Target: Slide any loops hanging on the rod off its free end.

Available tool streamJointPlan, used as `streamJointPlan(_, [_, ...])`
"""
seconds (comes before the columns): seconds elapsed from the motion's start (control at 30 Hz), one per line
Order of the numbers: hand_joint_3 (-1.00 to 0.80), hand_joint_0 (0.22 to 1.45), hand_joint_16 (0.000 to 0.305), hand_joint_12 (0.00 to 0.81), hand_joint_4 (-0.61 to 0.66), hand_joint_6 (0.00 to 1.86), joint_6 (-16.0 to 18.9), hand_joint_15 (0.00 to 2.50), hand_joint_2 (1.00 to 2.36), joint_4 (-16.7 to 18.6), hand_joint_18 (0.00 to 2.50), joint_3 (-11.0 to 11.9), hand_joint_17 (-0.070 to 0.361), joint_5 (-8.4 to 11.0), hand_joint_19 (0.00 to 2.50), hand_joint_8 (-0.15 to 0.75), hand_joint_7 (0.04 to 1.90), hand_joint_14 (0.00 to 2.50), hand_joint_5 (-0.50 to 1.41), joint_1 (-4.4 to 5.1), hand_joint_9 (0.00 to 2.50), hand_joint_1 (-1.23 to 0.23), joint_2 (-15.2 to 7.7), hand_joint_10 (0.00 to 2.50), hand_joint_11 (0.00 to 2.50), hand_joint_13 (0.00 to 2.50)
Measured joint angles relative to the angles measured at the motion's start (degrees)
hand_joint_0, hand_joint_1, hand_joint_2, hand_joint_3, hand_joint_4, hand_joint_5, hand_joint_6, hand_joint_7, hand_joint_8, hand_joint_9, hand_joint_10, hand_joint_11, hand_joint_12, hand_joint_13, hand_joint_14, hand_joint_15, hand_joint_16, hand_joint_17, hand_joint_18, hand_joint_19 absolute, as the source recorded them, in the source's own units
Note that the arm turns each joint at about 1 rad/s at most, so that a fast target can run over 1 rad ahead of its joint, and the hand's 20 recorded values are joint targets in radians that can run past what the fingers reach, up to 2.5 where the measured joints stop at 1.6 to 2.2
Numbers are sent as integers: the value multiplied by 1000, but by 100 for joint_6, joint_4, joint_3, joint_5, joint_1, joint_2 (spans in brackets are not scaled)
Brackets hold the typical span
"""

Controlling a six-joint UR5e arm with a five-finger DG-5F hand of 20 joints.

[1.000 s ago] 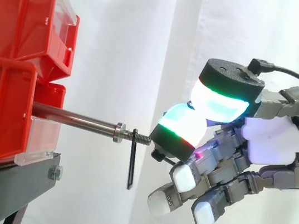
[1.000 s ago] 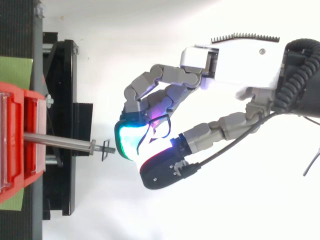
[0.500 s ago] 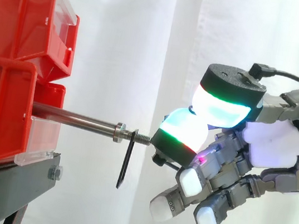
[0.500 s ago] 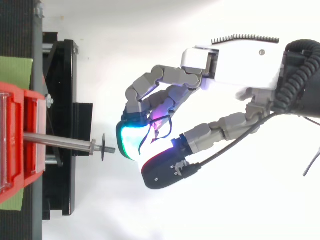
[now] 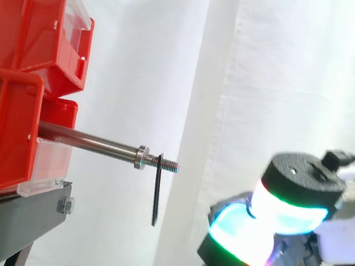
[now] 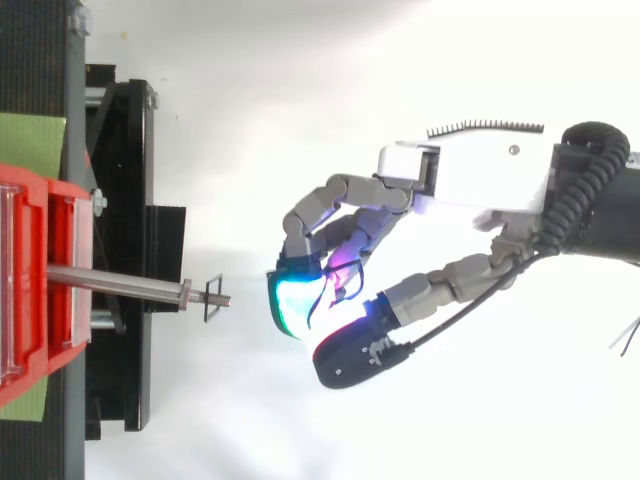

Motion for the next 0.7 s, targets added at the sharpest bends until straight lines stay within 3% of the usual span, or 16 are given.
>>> streamJointPlan(0.23, [-117,687,44,327,-217,927,-8,159,1017,32,789,-91,99,3,394,262,1084,6,-130,59,1042,-842,0,14,398,644])
streamJointPlan(0.7, [-113,685,44,327,-215,927,-55,162,1015,51,791,-95,99,-1,392,264,1079,6,-129,63,1043,-841,-1,13,392,648])
